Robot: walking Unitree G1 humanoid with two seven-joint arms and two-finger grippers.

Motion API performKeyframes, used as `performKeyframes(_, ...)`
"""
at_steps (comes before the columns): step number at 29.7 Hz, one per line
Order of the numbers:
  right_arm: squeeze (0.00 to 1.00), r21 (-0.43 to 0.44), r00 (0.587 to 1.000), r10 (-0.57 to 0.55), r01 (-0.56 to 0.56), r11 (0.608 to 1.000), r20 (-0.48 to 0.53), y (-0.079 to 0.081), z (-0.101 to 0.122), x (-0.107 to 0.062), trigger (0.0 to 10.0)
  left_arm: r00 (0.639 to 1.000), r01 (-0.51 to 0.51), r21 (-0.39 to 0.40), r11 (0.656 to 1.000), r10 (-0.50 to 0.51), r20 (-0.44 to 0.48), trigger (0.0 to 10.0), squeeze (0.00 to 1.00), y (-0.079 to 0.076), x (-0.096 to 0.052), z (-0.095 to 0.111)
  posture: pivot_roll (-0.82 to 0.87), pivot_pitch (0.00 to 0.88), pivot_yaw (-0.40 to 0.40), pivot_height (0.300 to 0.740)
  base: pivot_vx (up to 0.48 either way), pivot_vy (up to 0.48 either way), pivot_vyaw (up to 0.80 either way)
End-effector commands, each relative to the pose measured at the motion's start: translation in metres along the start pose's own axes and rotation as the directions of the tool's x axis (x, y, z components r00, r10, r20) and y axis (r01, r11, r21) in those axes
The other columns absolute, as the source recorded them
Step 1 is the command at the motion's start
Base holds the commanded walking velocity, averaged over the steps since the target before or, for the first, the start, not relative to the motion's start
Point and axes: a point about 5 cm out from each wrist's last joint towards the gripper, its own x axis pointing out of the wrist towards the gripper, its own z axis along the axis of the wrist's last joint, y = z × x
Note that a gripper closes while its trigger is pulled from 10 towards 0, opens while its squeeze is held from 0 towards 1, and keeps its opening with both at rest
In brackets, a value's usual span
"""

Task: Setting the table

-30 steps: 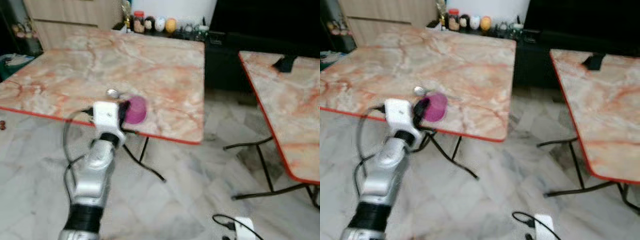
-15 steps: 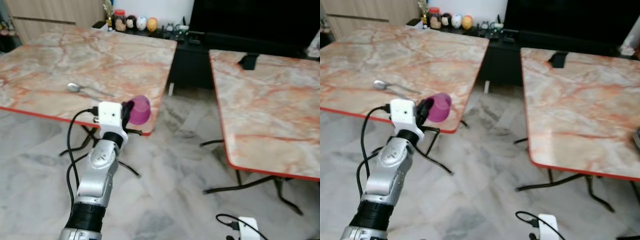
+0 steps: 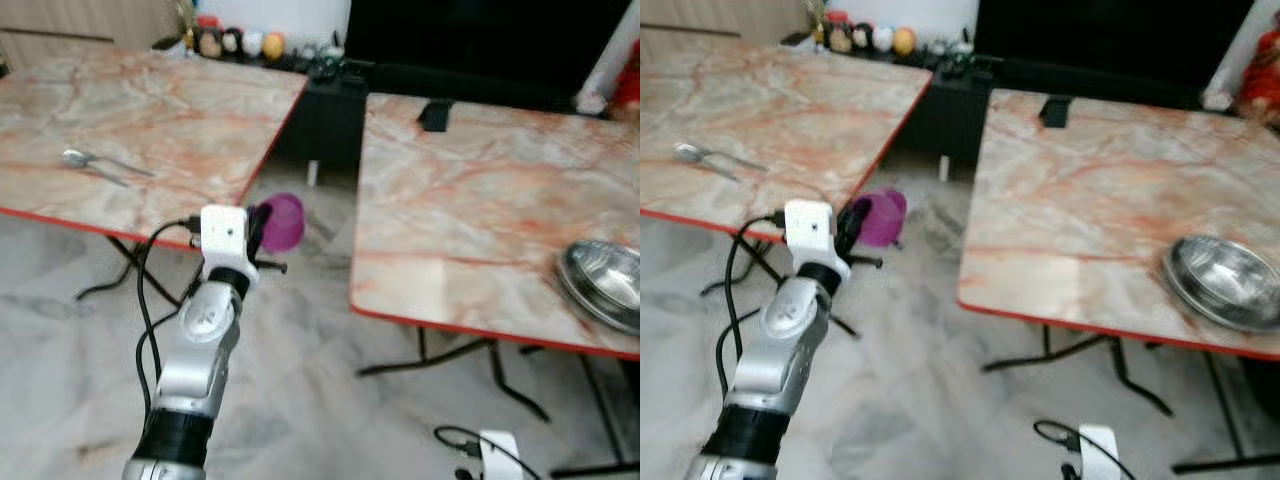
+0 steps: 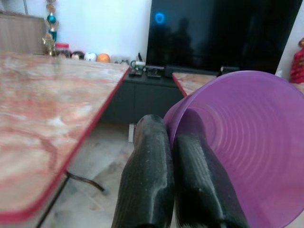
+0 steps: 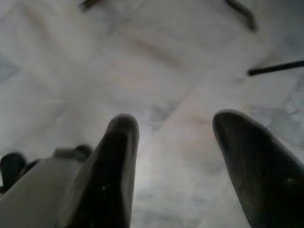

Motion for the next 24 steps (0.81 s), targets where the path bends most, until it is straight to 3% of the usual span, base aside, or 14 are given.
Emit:
performKeyframes(1, 0.00, -0.003, 1.000, 0.004, -0.004, 1.000, 0.002, 0.001, 0.001, 0.000, 10.0, 1.000, -0.009, 0.007, 1.000, 0.008, 0.013, 10.0, 0.00, 0.003, 0.001, 0.005, 0.18, 0.000, -0.085, 0.707, 0.000, -0.480, 0.00)
performKeyframes(4, 0.00, -0.002, 1.000, 0.004, -0.004, 1.000, 0.001, 0.001, -0.001, 0.000, 10.0, 1.000, -0.003, 0.020, 1.000, 0.002, 0.011, 10.0, 0.00, 0.005, 0.000, 0.004, 0.18, 0.000, -0.084, 0.707, 0.000, -0.480, 0.00)
performKeyframes(10, 0.00, -0.001, 1.000, 0.005, -0.005, 1.000, -0.001, 0.002, -0.002, 0.000, 10.0, 1.000, 0.027, 0.138, 0.990, -0.028, 0.006, 10.0, 0.00, 0.012, 0.000, 0.006, 0.19, 0.000, -0.078, 0.707, 0.000, -0.480, 0.00)
performKeyframes(11, 0.00, -0.001, 1.000, 0.005, -0.005, 1.000, -0.001, 0.002, -0.002, 0.000, 10.0, 0.999, 0.036, 0.188, 0.981, -0.040, 0.014, 10.0, 0.00, 0.016, 0.001, 0.010, 0.19, 0.000, -0.076, 0.707, 0.000, -0.480, 0.00)
performKeyframes(15, 0.00, -0.001, 1.000, 0.006, -0.006, 1.000, 0.001, 0.002, -0.001, 0.000, 10.0, 0.998, 0.057, 0.239, 0.969, -0.064, 0.022, 10.0, 0.00, 0.018, 0.005, 0.015, 0.19, 0.000, -0.072, 0.707, 0.000, -0.478, 0.00)
performKeyframes(24, 0.00, 0.022, 1.000, -0.003, 0.003, 1.000, 0.014, 0.002, 0.001, 0.000, 10.0, 0.998, 0.058, 0.155, 0.986, -0.060, 0.011, 10.0, 0.00, 0.019, 0.002, 0.010, 0.19, 0.000, -0.078, 0.707, 0.000, 0.000, 0.00)
